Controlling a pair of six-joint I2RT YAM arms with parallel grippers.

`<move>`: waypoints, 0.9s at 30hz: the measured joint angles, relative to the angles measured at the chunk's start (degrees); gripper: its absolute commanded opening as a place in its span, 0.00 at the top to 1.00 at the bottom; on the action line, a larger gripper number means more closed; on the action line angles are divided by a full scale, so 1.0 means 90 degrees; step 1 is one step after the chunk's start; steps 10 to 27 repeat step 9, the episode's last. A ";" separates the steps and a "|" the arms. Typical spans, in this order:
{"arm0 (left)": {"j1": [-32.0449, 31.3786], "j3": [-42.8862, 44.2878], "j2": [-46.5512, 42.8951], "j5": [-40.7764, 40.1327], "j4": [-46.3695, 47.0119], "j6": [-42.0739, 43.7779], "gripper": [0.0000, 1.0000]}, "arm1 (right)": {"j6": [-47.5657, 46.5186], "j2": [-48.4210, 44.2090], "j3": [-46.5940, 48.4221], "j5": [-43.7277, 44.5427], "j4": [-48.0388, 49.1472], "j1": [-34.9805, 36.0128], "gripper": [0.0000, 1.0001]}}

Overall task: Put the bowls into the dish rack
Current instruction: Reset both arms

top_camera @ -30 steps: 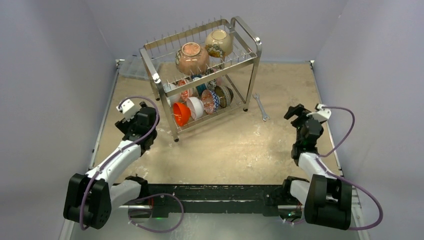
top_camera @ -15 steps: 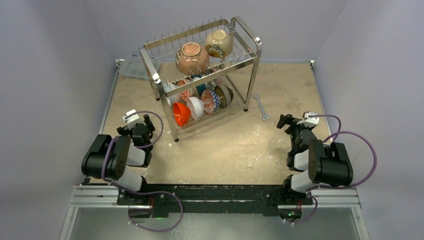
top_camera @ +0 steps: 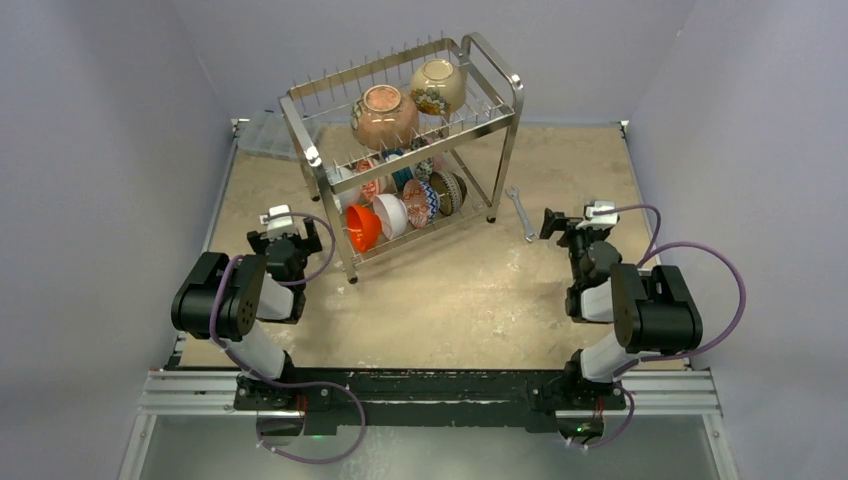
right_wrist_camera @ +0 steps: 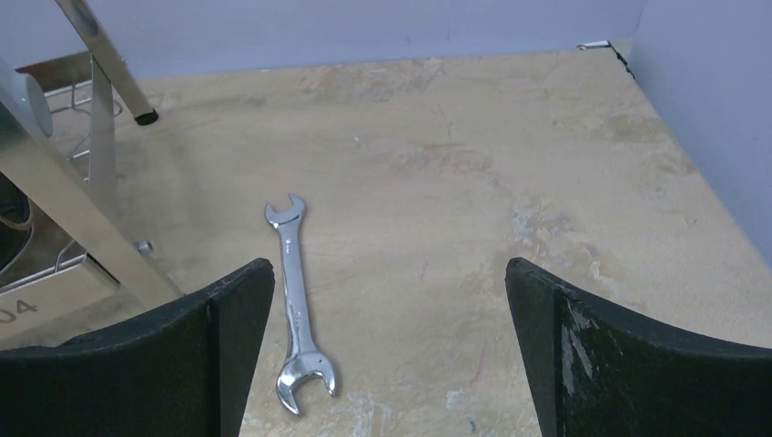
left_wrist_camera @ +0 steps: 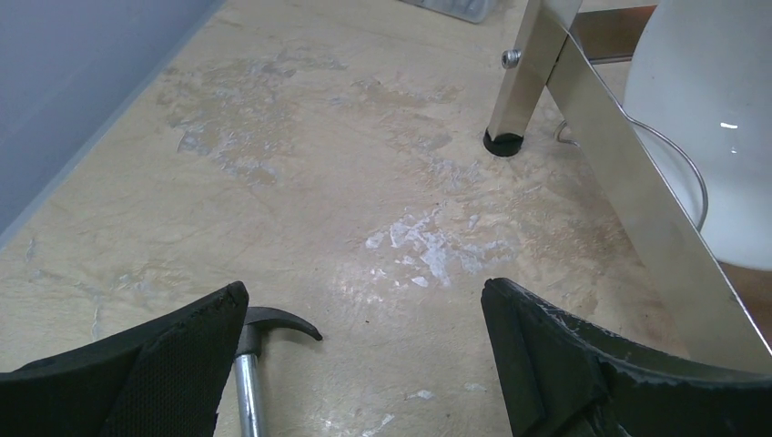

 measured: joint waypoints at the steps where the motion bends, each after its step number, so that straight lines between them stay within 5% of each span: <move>1: 0.0000 0.0000 0.0000 0.0017 0.0002 0.0002 0.01 | -0.0034 0.0000 0.0002 0.0000 0.0005 0.0015 0.01; 27: -0.0002 0.0019 0.0005 0.0097 0.0012 0.0046 0.01 | -0.0182 0.0002 0.0002 -0.0039 -0.0070 0.0027 0.01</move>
